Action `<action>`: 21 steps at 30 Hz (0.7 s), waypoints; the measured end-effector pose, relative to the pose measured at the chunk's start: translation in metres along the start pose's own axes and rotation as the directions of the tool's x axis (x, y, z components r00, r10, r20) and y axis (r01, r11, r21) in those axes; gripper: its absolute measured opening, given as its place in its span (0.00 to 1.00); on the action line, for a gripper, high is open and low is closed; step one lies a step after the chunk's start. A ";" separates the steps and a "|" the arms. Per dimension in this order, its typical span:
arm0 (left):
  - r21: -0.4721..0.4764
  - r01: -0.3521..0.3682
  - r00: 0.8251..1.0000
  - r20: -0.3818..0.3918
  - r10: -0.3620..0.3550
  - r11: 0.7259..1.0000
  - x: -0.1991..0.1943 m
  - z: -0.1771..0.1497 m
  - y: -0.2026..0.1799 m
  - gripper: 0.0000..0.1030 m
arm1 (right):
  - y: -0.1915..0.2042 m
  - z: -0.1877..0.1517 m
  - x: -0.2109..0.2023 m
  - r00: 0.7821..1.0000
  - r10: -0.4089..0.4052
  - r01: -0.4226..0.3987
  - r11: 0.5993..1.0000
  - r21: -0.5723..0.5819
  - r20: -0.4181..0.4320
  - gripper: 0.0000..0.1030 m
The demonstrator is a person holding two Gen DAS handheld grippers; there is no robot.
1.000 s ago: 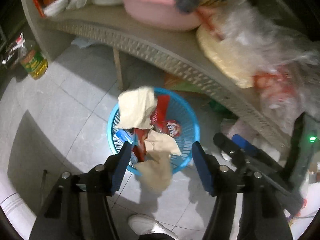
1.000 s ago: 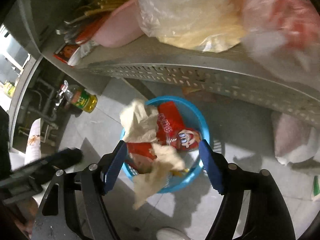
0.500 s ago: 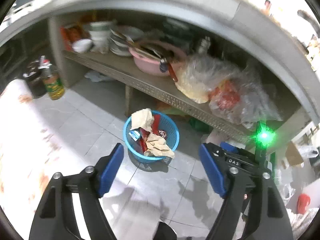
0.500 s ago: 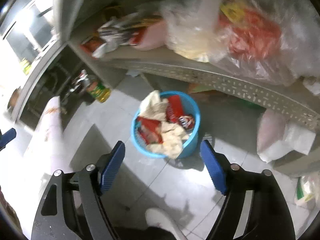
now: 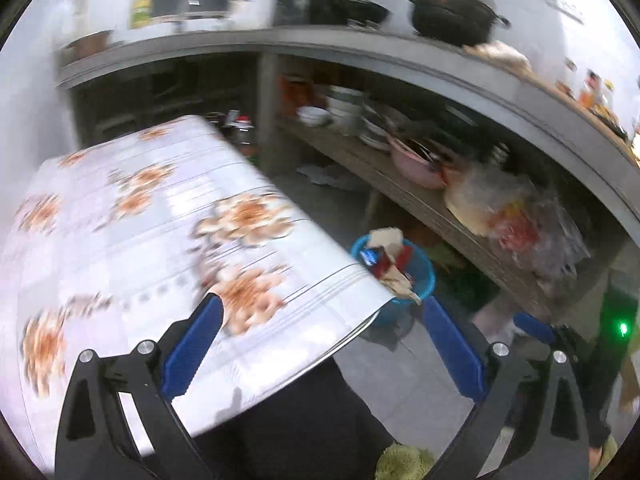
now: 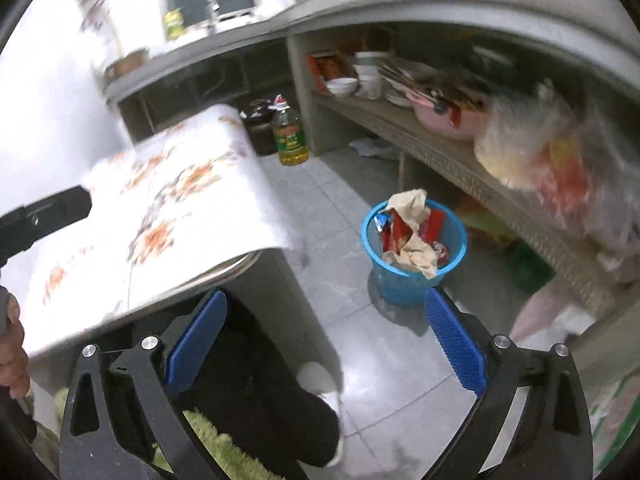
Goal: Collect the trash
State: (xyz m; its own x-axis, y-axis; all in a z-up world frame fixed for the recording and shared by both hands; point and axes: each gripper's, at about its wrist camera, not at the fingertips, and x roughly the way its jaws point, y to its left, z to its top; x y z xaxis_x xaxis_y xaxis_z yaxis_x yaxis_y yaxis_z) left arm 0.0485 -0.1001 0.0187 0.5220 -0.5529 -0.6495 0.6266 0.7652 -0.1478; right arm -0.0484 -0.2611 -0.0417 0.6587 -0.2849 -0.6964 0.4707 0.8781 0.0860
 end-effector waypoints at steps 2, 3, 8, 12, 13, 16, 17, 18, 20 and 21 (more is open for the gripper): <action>-0.032 -0.042 0.999 0.022 0.042 0.999 -0.009 -0.011 0.004 0.95 | 0.010 0.001 -0.007 0.999 -0.042 0.042 0.999 -0.031 0.021 0.93; -0.034 -0.065 0.998 0.025 0.066 0.997 -0.011 -0.014 0.003 0.95 | 0.012 0.002 -0.009 0.997 -0.065 0.066 0.997 -0.039 0.031 0.93; -0.023 -0.253 0.966 0.049 0.254 0.967 -0.023 -0.026 -0.001 0.95 | 0.015 0.007 -0.021 0.984 -0.161 0.165 0.985 -0.042 0.076 0.93; -0.033 -0.369 0.927 0.060 0.370 0.929 -0.030 -0.030 0.001 0.95 | 0.012 0.004 -0.026 0.972 -0.216 0.220 0.975 -0.033 0.087 0.93; -0.041 -0.369 0.927 0.061 0.371 0.928 -0.032 -0.032 0.002 0.95 | 0.008 0.004 -0.025 0.971 -0.225 0.227 0.974 -0.024 0.079 0.93; -0.080 -0.383 0.920 0.056 0.388 0.920 -0.037 -0.036 0.006 0.95 | 0.005 0.002 -0.027 0.970 -0.234 0.235 0.972 -0.005 0.064 0.93; -0.087 -0.383 0.920 0.050 0.388 0.919 -0.037 -0.036 0.008 0.95 | 0.003 0.001 -0.027 0.969 -0.238 0.239 0.971 -0.001 0.061 0.93; -0.096 -0.386 0.919 0.038 0.391 0.917 -0.037 -0.037 0.010 0.95 | 0.001 0.001 -0.027 0.968 -0.243 0.244 0.970 0.001 0.057 0.93; -0.103 -0.390 0.919 0.013 0.394 0.915 -0.035 -0.039 0.011 0.95 | 0.000 0.001 -0.027 0.967 -0.249 0.249 0.968 -0.001 0.057 0.93; -0.104 -0.392 0.919 0.001 0.394 0.914 -0.034 -0.040 0.012 0.95 | 0.000 0.001 -0.026 0.967 -0.249 0.250 0.968 -0.004 0.057 0.93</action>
State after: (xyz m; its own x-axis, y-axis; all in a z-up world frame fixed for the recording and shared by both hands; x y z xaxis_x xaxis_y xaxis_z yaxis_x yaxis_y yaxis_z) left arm 0.0154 -0.0589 0.0094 0.7272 -0.2069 -0.6545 0.3079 0.9505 0.0417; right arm -0.0654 -0.2540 -0.0226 0.5528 -0.5160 -0.6543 0.6182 0.7805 -0.0932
